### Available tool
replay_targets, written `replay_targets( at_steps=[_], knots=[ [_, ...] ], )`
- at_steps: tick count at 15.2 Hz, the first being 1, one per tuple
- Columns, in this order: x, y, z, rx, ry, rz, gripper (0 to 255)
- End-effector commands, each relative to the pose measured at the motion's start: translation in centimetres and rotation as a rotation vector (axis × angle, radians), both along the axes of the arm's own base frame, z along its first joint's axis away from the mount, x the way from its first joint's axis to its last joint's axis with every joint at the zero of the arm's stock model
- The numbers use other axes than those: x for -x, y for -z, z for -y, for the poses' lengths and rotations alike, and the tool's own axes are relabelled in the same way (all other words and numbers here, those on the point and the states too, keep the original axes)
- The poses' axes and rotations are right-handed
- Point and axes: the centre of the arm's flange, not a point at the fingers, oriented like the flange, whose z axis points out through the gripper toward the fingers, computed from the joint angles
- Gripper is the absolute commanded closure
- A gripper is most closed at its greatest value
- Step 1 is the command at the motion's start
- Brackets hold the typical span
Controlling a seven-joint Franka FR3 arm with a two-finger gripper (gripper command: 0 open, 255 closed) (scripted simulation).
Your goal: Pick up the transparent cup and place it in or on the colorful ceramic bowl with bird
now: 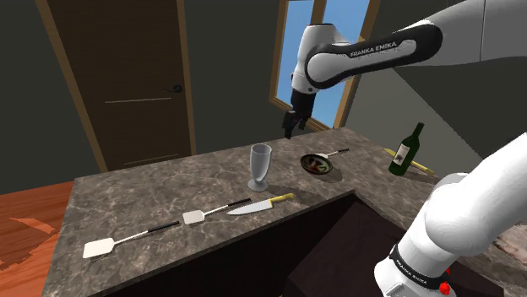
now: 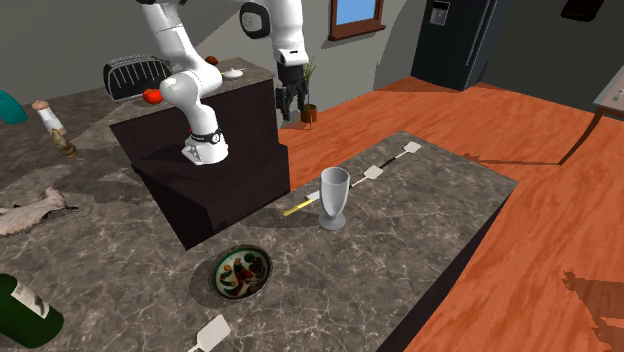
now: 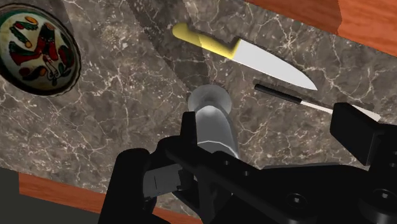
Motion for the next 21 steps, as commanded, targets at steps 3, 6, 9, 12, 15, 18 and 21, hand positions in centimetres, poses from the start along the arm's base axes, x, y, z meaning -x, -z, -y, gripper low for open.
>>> replay_targets(
  at_steps=[3,6,9,12,15,18,21],
  knots=[
    [-4.2,3.6,-0.1,-0.010,-0.006,-0.008,0],
    [-7.2,6.2,-0.3,-0.018,-0.010,-0.015,0],
    [-10.2,8.9,-0.5,-0.026,-0.014,-0.022,0],
    [-13.2,11.5,-0.8,-0.034,-0.019,-0.029,0],
    [-16.2,14.2,-1.0,-0.041,-0.023,-0.035,0],
    [-17.2,16.2,-1.1,-0.044,-0.024,-0.038,0],
    [-17.3,17.8,-1.2,-0.044,-0.024,-0.038,0]
  ],
)
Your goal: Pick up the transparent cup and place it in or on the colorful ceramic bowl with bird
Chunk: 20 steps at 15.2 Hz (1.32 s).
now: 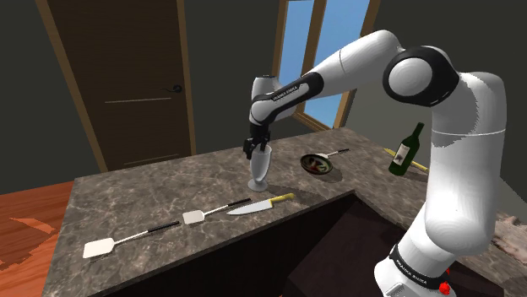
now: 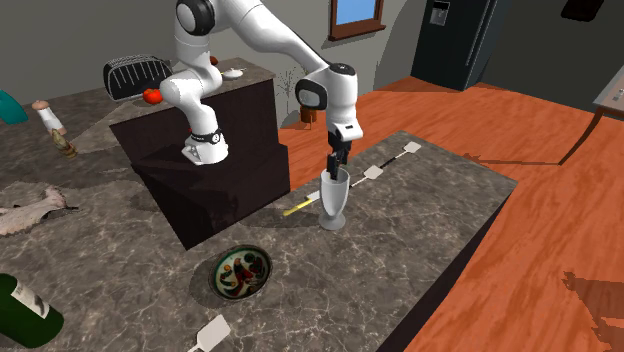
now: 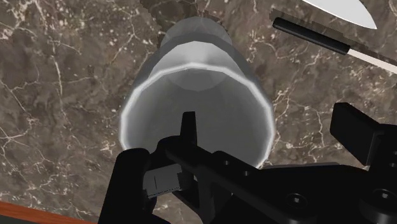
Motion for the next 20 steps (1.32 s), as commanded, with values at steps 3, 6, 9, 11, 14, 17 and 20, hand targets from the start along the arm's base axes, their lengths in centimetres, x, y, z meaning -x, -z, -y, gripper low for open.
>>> replay_targets(
  at_steps=[3,6,9,11,14,17,20],
  knots=[
    [-0.21,1.92,0.01,0.000,0.000,0.001,0],
    [-0.21,1.92,0.01,0.000,0.000,0.001,0],
    [-0.21,1.92,0.01,0.000,0.000,0.001,0],
    [-0.21,1.91,0.01,0.000,0.000,0.000,0],
    [-0.21,1.91,0.01,0.000,0.000,0.000,255],
    [-0.21,1.91,0.01,0.000,0.000,0.000,255],
    [-0.22,1.91,0.01,0.000,0.000,0.000,255]
  ],
)
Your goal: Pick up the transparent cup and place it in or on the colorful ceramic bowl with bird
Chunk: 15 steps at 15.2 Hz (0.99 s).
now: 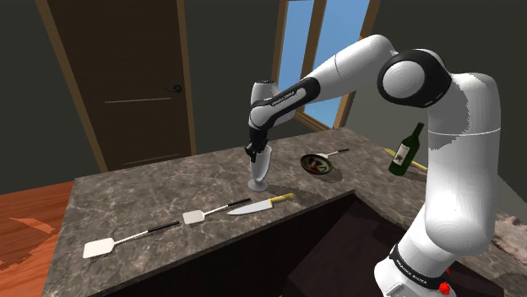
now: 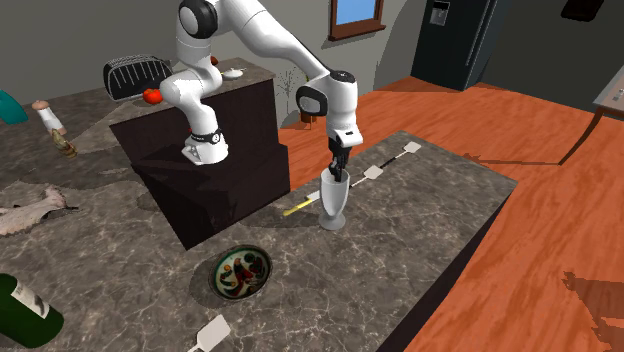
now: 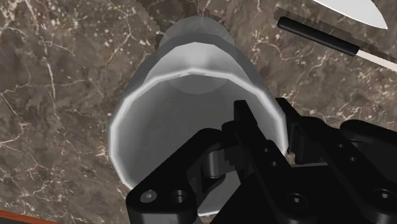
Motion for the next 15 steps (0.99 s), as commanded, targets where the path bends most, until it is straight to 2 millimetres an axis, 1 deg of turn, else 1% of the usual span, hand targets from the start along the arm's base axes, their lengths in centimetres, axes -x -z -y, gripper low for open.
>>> replay_targets(
  at_steps=[1,15],
  knots=[
    [0.0,0.0,0.0,0.000,0.000,0.000,255],
    [0.0,-7.4,0.0,0.000,0.000,0.000,255]
  ],
)
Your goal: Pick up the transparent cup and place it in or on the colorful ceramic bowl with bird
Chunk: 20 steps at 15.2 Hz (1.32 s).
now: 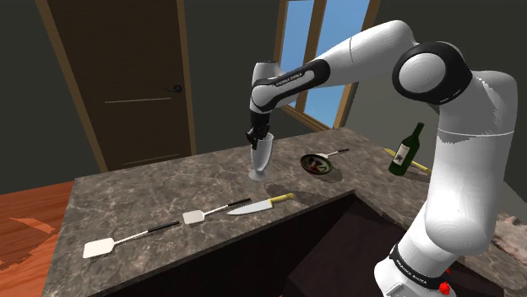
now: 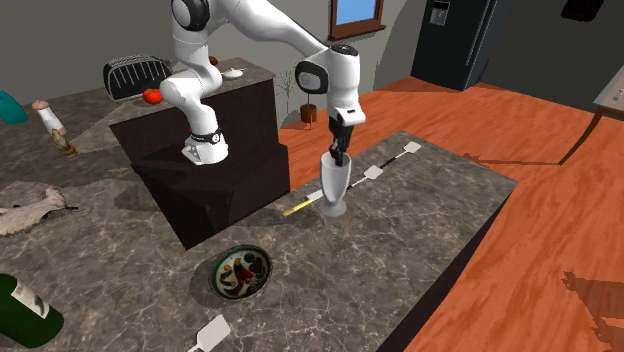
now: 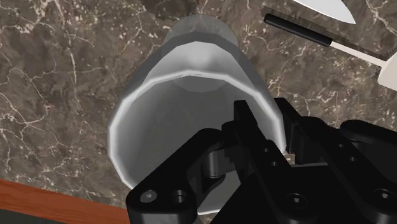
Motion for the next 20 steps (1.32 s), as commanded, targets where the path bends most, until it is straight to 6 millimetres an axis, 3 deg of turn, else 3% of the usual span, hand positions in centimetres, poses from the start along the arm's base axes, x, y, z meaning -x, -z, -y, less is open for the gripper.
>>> replay_targets(
  at_steps=[1,9,20],
  knots=[
    [-0.1,-1.2,0.0,0.000,0.000,0.001,255],
    [-0.1,-5.3,0.0,0.000,0.000,0.001,255],
    [4.1,-8.3,13.6,0.000,0.000,0.001,255]
  ],
)
